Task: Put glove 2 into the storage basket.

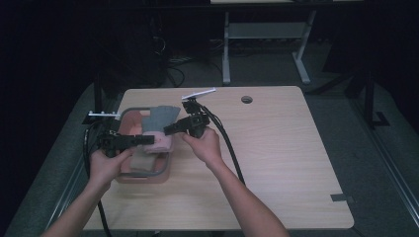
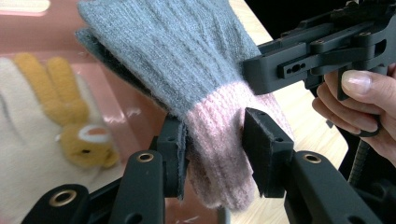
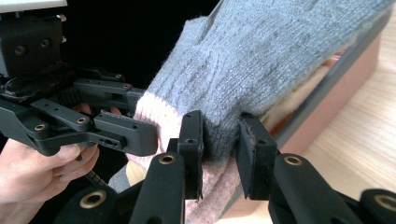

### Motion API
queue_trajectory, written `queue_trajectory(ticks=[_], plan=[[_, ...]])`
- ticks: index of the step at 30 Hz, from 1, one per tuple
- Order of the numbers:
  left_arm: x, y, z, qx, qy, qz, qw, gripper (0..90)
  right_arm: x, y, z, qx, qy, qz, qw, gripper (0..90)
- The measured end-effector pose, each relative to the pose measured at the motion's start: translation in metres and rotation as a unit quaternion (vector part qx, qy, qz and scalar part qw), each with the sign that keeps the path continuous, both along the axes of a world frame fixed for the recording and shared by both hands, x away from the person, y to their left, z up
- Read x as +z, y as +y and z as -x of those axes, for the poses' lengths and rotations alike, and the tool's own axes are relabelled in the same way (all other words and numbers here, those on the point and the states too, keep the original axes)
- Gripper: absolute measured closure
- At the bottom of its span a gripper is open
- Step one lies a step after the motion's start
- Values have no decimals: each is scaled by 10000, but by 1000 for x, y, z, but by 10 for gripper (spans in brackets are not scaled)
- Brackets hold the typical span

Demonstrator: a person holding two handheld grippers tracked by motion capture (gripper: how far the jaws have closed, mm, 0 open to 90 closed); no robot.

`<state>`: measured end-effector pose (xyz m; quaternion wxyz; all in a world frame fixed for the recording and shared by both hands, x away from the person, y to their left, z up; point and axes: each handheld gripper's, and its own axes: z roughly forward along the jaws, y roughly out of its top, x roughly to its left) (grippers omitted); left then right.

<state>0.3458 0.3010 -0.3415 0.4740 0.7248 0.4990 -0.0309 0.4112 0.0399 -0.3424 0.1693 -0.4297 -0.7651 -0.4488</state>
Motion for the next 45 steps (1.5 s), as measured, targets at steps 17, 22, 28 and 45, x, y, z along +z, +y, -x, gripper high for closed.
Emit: queue_trajectory(ticks=[17, 22, 28, 45], plan=[[-10, 28, -1, 145, 157, -44, 9998, 606, -11, 33, -7, 150, 108, 38, 9998, 730], [-15, 37, -2, 194, 238, -92, 9995, 607, -18, 41, -10, 190, 187, -19, 9996, 729], [-22, 45, -4, 231, 368, -101, 9990, 607, -26, 50, -13, 237, 246, 5, 9994, 728], [-42, 59, -8, 396, 725, -334, 9960, 606, -50, 74, -22, 345, 475, 234, 9980, 727]])
